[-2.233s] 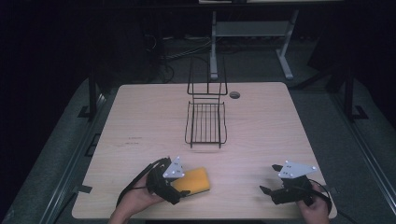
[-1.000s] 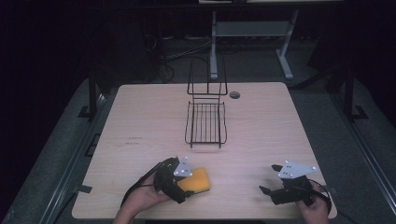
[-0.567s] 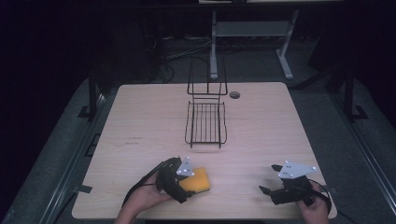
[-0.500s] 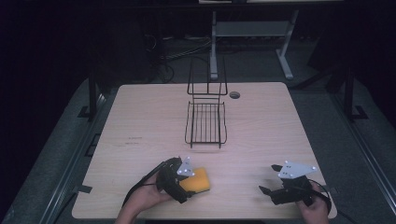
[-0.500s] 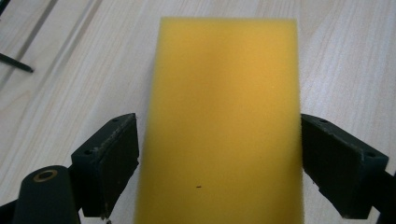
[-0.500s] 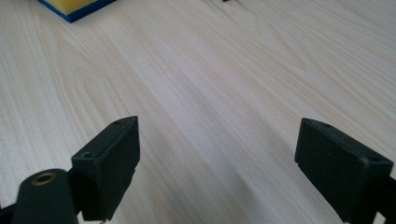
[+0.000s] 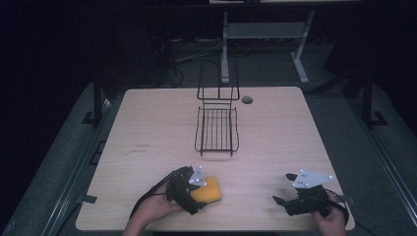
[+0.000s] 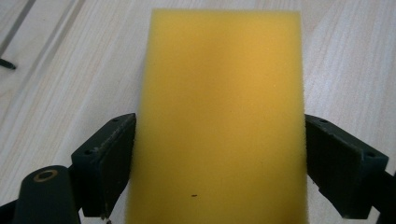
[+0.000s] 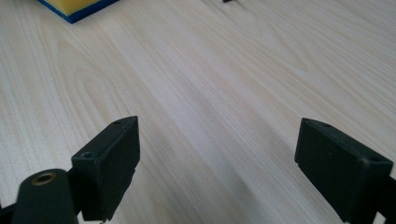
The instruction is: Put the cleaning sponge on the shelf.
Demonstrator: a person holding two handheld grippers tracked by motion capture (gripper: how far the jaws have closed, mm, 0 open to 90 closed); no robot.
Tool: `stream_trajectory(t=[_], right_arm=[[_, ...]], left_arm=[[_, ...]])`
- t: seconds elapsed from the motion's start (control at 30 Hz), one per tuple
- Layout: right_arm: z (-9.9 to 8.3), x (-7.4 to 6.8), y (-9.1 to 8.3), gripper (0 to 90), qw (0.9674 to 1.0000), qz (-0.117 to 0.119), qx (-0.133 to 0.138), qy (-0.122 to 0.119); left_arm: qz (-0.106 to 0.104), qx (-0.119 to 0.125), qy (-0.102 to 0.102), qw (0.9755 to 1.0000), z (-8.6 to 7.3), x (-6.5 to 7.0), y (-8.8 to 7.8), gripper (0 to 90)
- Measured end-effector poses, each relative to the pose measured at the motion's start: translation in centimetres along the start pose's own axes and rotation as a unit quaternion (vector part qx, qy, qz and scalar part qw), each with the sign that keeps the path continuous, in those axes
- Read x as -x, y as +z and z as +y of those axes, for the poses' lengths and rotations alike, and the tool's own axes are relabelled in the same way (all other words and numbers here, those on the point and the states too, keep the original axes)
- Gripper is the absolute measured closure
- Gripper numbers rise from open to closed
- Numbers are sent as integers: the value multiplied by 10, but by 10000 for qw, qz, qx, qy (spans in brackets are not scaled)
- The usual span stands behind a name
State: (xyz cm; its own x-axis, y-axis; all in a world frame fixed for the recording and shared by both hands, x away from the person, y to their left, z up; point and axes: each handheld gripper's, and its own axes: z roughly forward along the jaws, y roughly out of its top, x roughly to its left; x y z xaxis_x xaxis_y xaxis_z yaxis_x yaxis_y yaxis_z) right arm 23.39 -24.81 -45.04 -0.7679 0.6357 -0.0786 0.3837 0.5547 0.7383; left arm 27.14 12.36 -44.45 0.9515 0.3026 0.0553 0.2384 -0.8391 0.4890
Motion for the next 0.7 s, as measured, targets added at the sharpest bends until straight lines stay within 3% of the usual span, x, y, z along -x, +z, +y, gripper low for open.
stream_trajectory(t=[0.53, 0.57, 0.7], right_arm=[[0, 0, -1, 138, 10000, -10, 13, 1], [0, 0, 0, 138, 10000, -3, 9, 1], [0, 0, 0, 138, 10000, -3, 13, 6]], left_arm=[[-12, -54, 7, 10000, 1, 0, 3, 150], [-37, -49, 29, 10000, 1, 0, 2, 189], [-55, -54, 23, 10000, 1, -1, 3, 189]])
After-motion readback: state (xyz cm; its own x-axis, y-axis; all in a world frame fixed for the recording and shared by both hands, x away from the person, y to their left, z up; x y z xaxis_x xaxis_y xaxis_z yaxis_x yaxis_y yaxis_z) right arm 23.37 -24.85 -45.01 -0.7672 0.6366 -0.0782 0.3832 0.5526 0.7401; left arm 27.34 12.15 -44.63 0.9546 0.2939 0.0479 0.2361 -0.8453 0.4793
